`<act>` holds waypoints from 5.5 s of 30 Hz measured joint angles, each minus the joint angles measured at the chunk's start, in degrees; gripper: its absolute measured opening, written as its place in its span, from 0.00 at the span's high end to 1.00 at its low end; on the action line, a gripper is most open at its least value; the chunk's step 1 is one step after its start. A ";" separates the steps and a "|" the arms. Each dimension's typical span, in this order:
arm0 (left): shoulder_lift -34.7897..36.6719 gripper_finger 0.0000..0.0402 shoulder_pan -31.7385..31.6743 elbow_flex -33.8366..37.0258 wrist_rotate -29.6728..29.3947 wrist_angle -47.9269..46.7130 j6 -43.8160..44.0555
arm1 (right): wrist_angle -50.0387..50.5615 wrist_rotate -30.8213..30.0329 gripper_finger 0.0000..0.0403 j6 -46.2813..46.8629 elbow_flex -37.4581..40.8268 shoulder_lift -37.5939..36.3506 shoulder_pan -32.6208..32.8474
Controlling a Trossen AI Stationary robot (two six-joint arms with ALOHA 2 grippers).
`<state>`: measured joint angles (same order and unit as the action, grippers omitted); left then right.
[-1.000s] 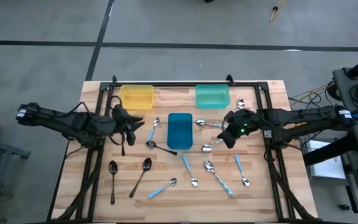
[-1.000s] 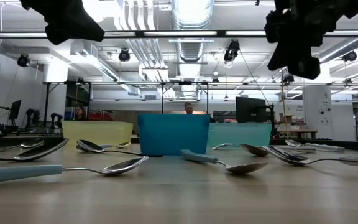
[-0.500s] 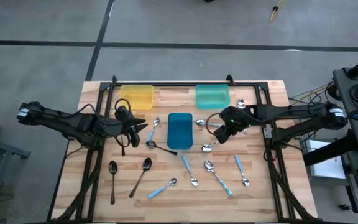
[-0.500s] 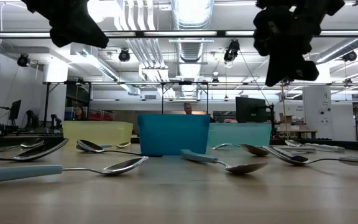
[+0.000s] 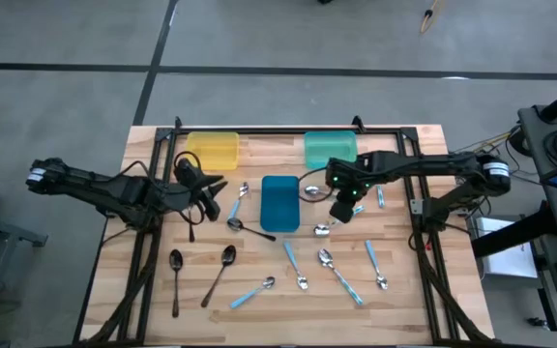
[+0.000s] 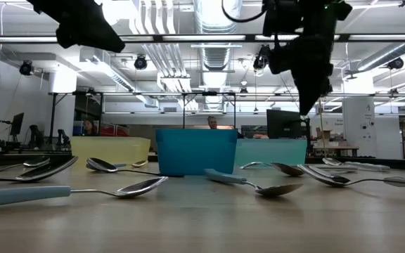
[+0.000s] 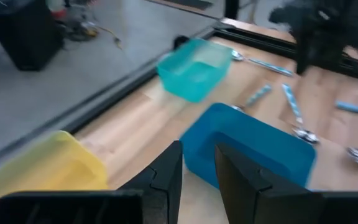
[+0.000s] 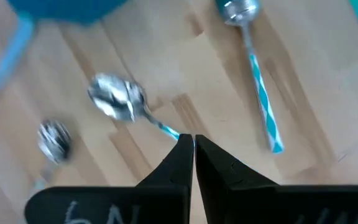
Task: Sort silverware by color (type)
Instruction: Put the white patterned spoon into the blue bin
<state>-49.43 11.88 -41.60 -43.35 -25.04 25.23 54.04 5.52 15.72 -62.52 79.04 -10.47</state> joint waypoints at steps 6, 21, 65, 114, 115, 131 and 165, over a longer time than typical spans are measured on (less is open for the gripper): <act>0.02 0.81 0.00 0.00 -3.61 0.94 -3.19 | -0.39 0.40 0.98 -11.88 1.18 3.02 0.45; 0.12 0.81 0.00 0.00 -7.32 6.85 -17.46 | -0.56 0.95 0.98 -14.89 2.33 9.44 0.47; -0.74 0.81 0.00 0.07 -7.15 8.59 -18.75 | -10.23 -5.61 0.61 -26.66 4.89 11.05 9.10; -0.69 0.81 0.02 0.07 -12.56 9.46 -22.36 | 1.88 -5.24 0.96 7.20 -9.17 12.95 8.97; -0.65 0.81 0.02 0.07 -13.50 9.56 -23.12 | 1.88 -5.29 0.96 9.75 -10.48 12.95 8.97; 1.31 0.81 0.02 0.20 -14.65 3.97 -21.00 | 0.12 -4.00 0.96 33.87 -26.61 16.31 6.93; 1.55 0.81 0.00 2.01 -19.26 -3.14 -18.25 | 12.20 8.04 0.96 37.29 -57.62 42.88 1.35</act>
<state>-47.88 11.88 -39.59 -62.61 -28.18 6.98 66.24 13.56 53.01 -120.14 121.91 -9.12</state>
